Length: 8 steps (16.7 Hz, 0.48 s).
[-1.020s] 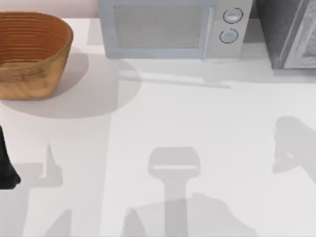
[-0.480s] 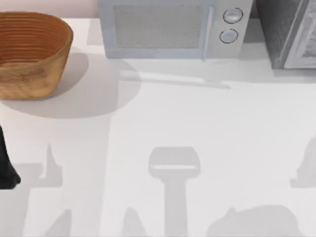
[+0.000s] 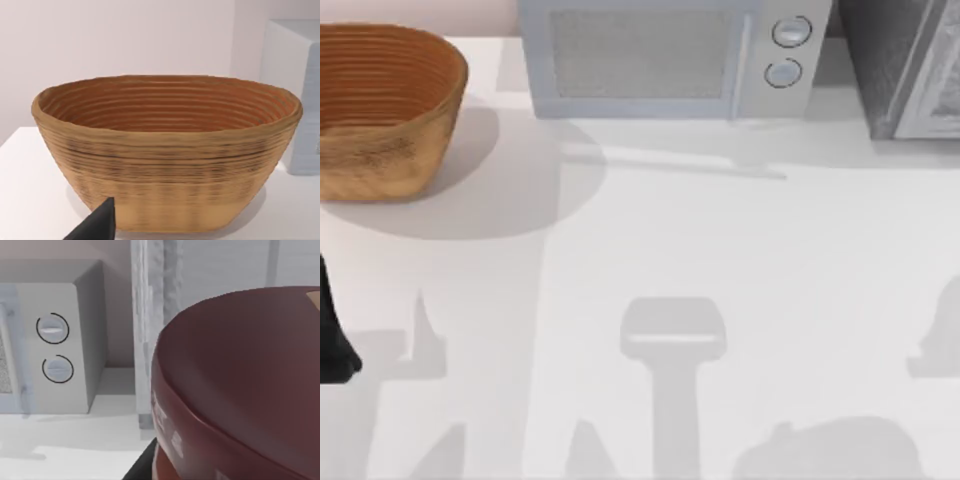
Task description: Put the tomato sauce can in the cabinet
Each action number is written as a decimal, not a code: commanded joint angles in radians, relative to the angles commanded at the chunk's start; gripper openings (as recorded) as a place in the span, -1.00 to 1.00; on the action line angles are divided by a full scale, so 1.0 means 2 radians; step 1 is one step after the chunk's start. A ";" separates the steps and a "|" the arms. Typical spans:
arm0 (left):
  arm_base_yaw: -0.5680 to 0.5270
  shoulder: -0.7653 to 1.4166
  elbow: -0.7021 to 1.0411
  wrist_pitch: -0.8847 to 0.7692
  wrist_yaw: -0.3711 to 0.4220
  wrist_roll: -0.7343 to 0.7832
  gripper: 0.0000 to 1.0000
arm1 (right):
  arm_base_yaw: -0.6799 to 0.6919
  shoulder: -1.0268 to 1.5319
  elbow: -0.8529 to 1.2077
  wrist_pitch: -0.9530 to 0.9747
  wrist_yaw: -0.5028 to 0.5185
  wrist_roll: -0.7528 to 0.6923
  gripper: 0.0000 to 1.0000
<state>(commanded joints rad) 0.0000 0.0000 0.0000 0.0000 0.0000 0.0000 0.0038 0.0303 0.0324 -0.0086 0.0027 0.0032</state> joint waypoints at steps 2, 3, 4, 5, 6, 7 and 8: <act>0.000 0.000 0.000 0.000 0.000 0.000 1.00 | 0.005 0.030 0.037 -0.011 0.005 0.002 -1.00; 0.000 0.000 0.000 0.000 0.000 0.000 1.00 | 0.008 0.051 0.063 -0.019 0.008 0.003 -1.00; 0.000 0.000 0.000 0.000 0.000 0.000 1.00 | 0.012 0.076 0.095 -0.028 0.011 0.004 -1.00; 0.000 0.000 0.000 0.000 0.000 0.000 1.00 | 0.016 0.103 0.130 -0.039 0.014 0.004 -1.00; 0.000 0.000 0.000 0.000 0.000 0.000 1.00 | 0.021 0.133 0.170 -0.050 0.018 0.005 -1.00; 0.000 0.000 0.000 0.000 0.000 0.000 1.00 | 0.026 0.165 0.212 -0.063 0.023 0.005 -1.00; 0.000 0.000 0.000 0.000 0.000 0.000 1.00 | 0.031 0.199 0.258 -0.076 0.027 0.006 -1.00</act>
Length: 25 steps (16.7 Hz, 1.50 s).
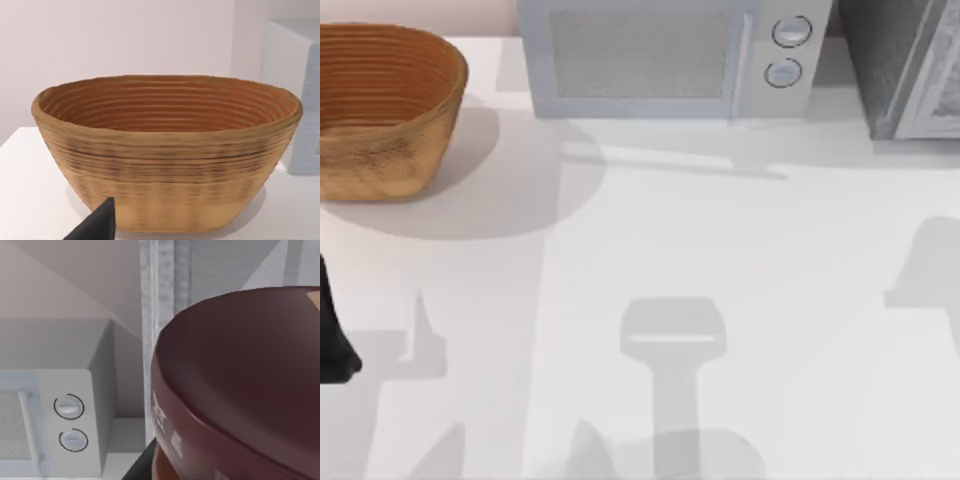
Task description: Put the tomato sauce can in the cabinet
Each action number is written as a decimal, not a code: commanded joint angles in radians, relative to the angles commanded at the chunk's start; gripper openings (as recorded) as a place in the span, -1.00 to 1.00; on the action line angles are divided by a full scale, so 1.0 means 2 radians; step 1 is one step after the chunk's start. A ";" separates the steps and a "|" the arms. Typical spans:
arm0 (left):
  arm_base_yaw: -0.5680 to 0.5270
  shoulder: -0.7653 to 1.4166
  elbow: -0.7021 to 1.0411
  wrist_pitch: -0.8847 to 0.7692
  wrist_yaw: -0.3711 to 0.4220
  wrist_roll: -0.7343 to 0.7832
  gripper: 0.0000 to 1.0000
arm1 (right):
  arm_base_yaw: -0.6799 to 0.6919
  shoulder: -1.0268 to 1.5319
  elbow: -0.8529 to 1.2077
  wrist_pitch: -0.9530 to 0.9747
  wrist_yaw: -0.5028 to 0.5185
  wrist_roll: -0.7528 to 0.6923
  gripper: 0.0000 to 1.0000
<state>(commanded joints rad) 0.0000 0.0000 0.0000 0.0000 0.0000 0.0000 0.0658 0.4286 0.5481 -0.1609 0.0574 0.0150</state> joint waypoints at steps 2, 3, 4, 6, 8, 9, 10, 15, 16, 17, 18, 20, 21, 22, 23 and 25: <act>0.000 0.000 0.000 0.000 0.000 0.000 1.00 | 0.010 0.071 0.097 -0.028 0.010 0.001 -1.00; 0.000 0.000 0.000 0.000 0.000 0.000 1.00 | 0.015 0.107 0.148 -0.042 0.015 0.001 -1.00; 0.000 0.000 0.000 0.000 0.000 0.000 1.00 | 0.020 0.144 0.199 -0.057 0.021 0.001 -1.00; 0.000 0.000 0.000 0.000 0.000 0.000 1.00 | 0.030 0.215 0.300 -0.085 0.032 0.002 -1.00; 0.000 0.000 0.000 0.000 0.000 0.000 1.00 | 0.039 0.282 0.396 -0.111 0.042 0.002 -1.00; 0.000 0.000 0.000 0.000 0.000 0.000 1.00 | 0.043 0.313 0.441 -0.123 0.047 0.002 -1.00; 0.000 0.000 0.000 0.000 0.000 0.000 1.00 | 0.047 0.341 0.483 -0.134 0.052 0.002 -1.00; 0.000 0.000 0.000 0.000 0.000 0.000 1.00 | 0.060 0.443 0.631 -0.172 0.068 0.001 -1.00; 0.000 0.000 0.000 0.000 0.000 0.000 1.00 | 0.062 0.453 0.646 -0.176 0.070 0.001 -1.00; 0.000 0.000 0.000 0.000 0.000 0.000 1.00 | 0.062 0.459 0.655 -0.178 0.071 0.001 -1.00; 0.000 0.000 0.000 0.000 0.000 0.000 1.00 | 0.063 0.462 0.658 -0.179 0.072 0.001 -1.00; 0.000 0.000 0.000 0.000 0.000 0.000 1.00 | 0.063 0.462 0.658 -0.179 0.072 0.001 -1.00; 0.000 0.000 0.000 0.000 0.000 0.000 1.00 | 0.063 0.462 0.658 -0.179 0.072 0.001 -1.00; 0.000 0.000 0.000 0.000 0.000 0.000 1.00 | 0.061 0.460 0.656 -0.178 0.071 0.002 -1.00; 0.000 0.000 0.000 0.000 0.000 0.000 1.00 | 0.061 0.461 0.658 -0.178 0.071 0.002 -1.00; 0.000 0.000 0.000 0.000 0.000 0.000 1.00 | 0.058 0.479 0.672 -0.175 0.068 0.003 -1.00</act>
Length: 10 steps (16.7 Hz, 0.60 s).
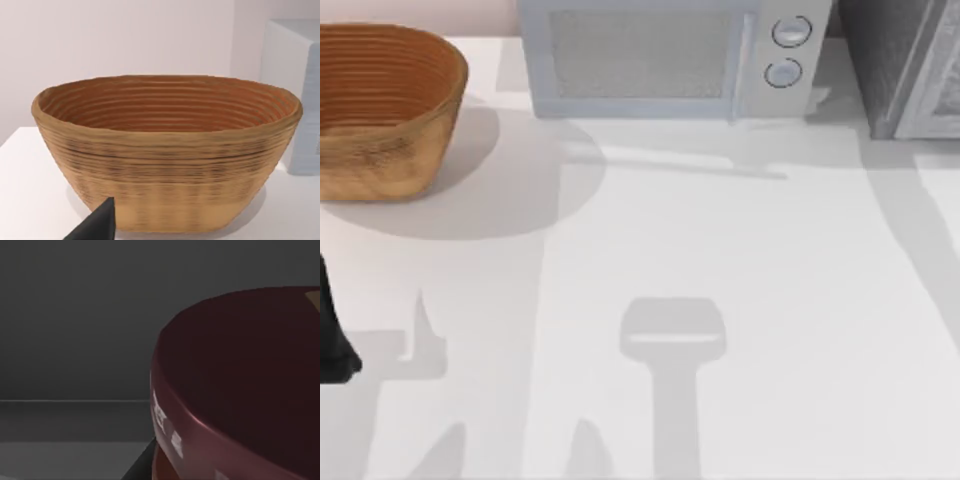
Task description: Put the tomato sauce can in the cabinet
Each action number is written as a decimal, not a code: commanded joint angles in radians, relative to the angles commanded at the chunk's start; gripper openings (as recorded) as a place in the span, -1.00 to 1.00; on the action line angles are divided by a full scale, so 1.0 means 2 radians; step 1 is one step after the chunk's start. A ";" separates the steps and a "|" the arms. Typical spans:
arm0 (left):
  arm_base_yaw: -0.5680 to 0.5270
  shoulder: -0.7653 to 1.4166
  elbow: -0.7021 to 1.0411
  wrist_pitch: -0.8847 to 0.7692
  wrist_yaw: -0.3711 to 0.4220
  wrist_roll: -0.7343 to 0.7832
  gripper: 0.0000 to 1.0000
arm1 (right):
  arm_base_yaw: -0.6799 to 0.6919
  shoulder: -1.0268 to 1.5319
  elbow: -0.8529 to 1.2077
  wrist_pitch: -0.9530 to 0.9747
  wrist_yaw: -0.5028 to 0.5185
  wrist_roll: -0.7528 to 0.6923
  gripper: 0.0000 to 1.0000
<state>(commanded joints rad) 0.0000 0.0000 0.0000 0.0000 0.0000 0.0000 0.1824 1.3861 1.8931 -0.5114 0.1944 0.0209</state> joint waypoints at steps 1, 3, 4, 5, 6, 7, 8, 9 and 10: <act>0.000 0.000 0.000 0.000 0.000 0.000 1.00 | -0.002 0.015 0.013 0.002 -0.002 0.000 -1.00; 0.000 0.000 0.000 0.000 0.000 0.000 1.00 | -0.007 0.055 0.045 0.007 -0.009 0.001 -1.00; 0.000 0.000 0.000 0.000 0.000 0.000 1.00 | -0.011 0.078 0.064 0.010 -0.012 0.001 -1.00; 0.000 0.000 0.000 0.000 0.000 0.000 1.00 | -0.014 0.101 0.084 0.013 -0.016 0.001 -1.00; 0.000 0.000 0.000 0.000 0.000 0.000 1.00 | -0.018 0.125 0.104 0.016 -0.020 0.001 -1.00; 0.000 0.000 0.000 0.000 0.000 0.000 1.00 | -0.022 0.149 0.123 0.020 -0.023 0.001 -1.00; 0.000 0.000 0.000 0.000 0.000 0.000 1.00 | -0.027 0.171 0.142 0.024 -0.026 0.001 -1.00; 0.000 0.000 0.000 0.000 0.000 0.000 1.00 | -0.030 0.191 0.159 0.027 -0.029 0.000 -1.00; 0.000 0.000 0.000 0.000 0.000 0.000 1.00 | -0.034 0.209 0.175 0.030 -0.032 0.000 -1.00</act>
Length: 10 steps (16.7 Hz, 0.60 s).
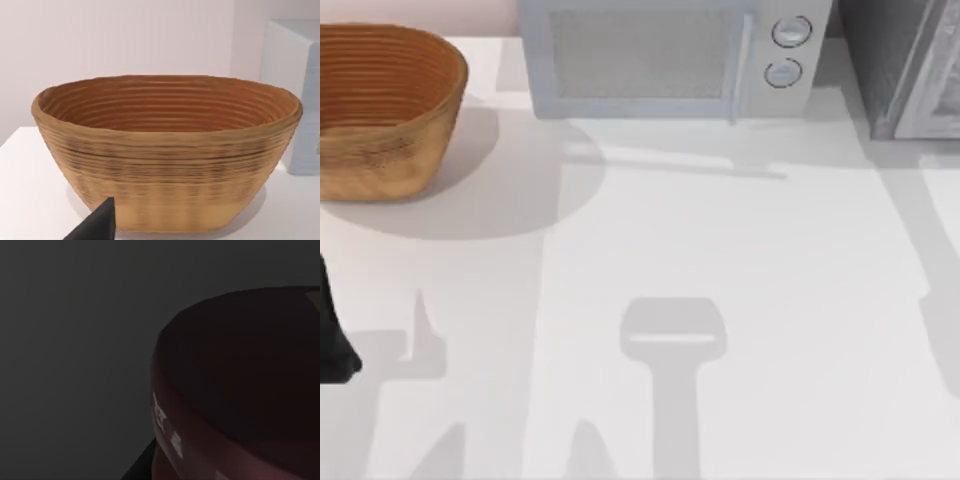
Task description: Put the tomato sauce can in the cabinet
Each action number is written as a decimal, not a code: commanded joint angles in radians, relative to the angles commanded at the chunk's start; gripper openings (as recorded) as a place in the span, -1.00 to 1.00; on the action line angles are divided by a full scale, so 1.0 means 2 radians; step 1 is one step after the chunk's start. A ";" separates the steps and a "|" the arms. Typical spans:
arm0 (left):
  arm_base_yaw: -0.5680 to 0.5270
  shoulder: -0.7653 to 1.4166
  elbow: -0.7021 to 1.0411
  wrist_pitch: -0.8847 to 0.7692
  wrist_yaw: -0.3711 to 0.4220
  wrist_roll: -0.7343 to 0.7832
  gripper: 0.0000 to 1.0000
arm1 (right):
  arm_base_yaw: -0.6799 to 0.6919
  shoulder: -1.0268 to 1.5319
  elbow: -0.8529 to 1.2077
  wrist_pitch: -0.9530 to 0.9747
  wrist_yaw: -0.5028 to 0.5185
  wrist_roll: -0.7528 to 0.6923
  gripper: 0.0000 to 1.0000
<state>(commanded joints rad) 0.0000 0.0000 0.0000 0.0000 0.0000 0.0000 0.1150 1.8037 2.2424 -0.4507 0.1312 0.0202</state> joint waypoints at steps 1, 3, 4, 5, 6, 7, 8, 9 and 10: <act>0.000 0.000 0.000 0.000 0.000 0.000 1.00 | -0.003 0.014 0.012 0.003 -0.002 0.000 -1.00; 0.000 0.000 0.000 0.000 0.000 0.000 1.00 | -0.006 0.030 0.027 0.007 -0.004 -0.001 -1.00; 0.000 0.000 0.000 0.000 0.000 0.000 1.00 | -0.006 0.031 0.028 0.007 -0.004 -0.001 -1.00; 0.000 0.000 0.000 0.000 0.000 0.000 1.00 | -0.006 0.031 0.028 0.007 -0.004 -0.001 -1.00; 0.000 0.000 0.000 0.000 0.000 0.000 1.00 | -0.006 0.031 0.028 0.007 -0.004 -0.001 -1.00; 0.000 0.000 0.000 0.000 0.000 0.000 1.00 | -0.006 0.031 0.028 0.007 -0.004 -0.001 -1.00; 0.000 0.000 0.000 0.000 0.000 0.000 1.00 | -0.006 0.031 0.028 0.007 -0.004 -0.001 -0.85; 0.000 0.000 0.000 0.000 0.000 0.000 1.00 | -0.006 0.031 0.028 0.007 -0.004 -0.001 -0.70; 0.000 0.000 0.000 0.000 0.000 0.000 1.00 | -0.006 0.031 0.028 0.007 -0.004 -0.001 -0.55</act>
<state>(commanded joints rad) 0.0000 0.0000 0.0000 0.0000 0.0000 0.0000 0.1023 1.8657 2.2986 -0.4365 0.1229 0.0184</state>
